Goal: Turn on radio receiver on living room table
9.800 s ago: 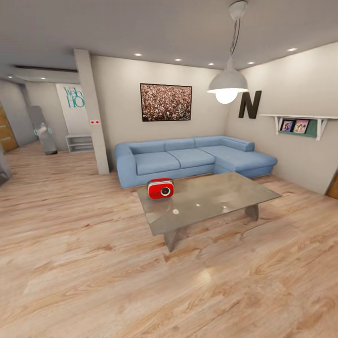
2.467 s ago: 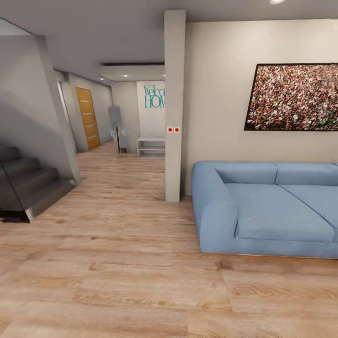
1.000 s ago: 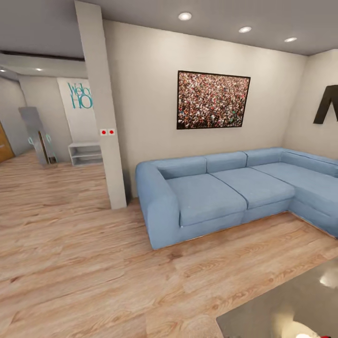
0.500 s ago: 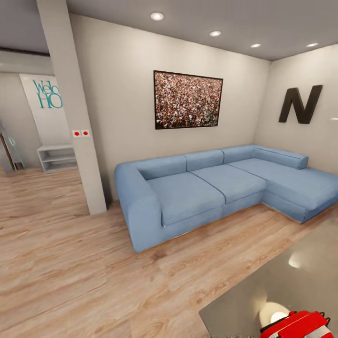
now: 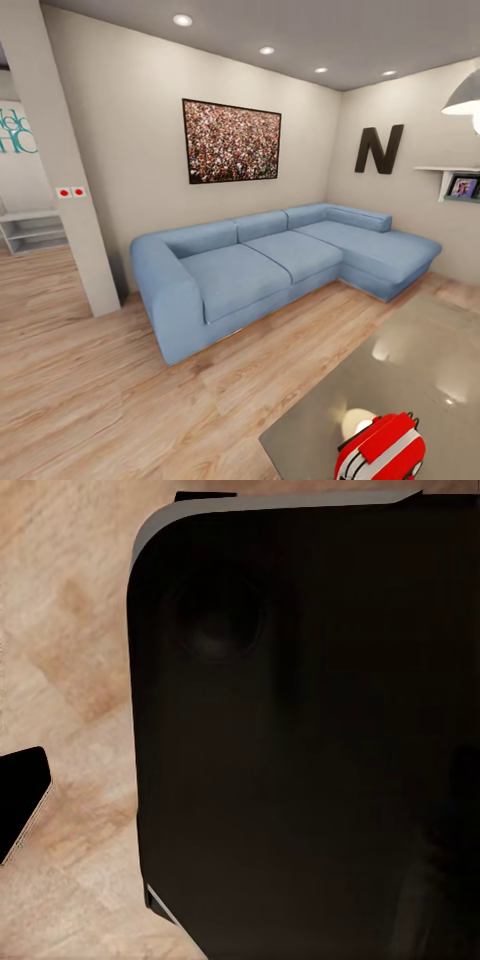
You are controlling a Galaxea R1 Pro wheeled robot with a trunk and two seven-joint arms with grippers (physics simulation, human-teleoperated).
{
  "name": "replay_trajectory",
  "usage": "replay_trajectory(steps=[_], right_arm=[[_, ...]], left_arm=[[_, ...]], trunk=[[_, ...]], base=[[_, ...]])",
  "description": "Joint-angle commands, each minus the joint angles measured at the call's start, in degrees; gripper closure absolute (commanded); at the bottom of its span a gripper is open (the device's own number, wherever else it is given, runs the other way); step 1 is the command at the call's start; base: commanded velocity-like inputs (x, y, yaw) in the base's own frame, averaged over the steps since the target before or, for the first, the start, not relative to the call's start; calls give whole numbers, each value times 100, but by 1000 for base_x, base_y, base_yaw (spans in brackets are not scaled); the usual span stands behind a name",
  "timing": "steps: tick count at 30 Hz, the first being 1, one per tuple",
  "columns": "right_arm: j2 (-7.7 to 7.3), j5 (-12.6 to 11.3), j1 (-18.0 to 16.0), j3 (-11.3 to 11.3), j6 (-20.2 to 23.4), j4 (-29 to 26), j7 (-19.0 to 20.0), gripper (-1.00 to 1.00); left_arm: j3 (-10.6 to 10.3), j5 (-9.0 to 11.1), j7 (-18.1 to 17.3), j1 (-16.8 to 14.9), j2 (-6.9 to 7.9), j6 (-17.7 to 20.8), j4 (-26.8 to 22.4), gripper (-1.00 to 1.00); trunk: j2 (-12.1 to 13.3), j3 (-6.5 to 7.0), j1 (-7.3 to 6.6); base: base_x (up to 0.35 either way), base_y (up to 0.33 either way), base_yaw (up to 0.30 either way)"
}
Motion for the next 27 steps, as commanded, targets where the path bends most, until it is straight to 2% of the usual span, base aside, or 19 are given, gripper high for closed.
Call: replay_trajectory(steps=[1, 27], right_arm=[[1, 0, 0, 0, 0, 0, 1, -100], [6, 0, 0, 0, 0, 0, 1, -100]], left_arm=[[-3, 0, 0, 0, 1, 0, 0, -100], [-2, 0, 0, 0, 2, 0, 0, -100]], trunk=[[0, 0, 0], [0, 0, 0]], base=[[0, 0, -289], [0, 0, -289]])
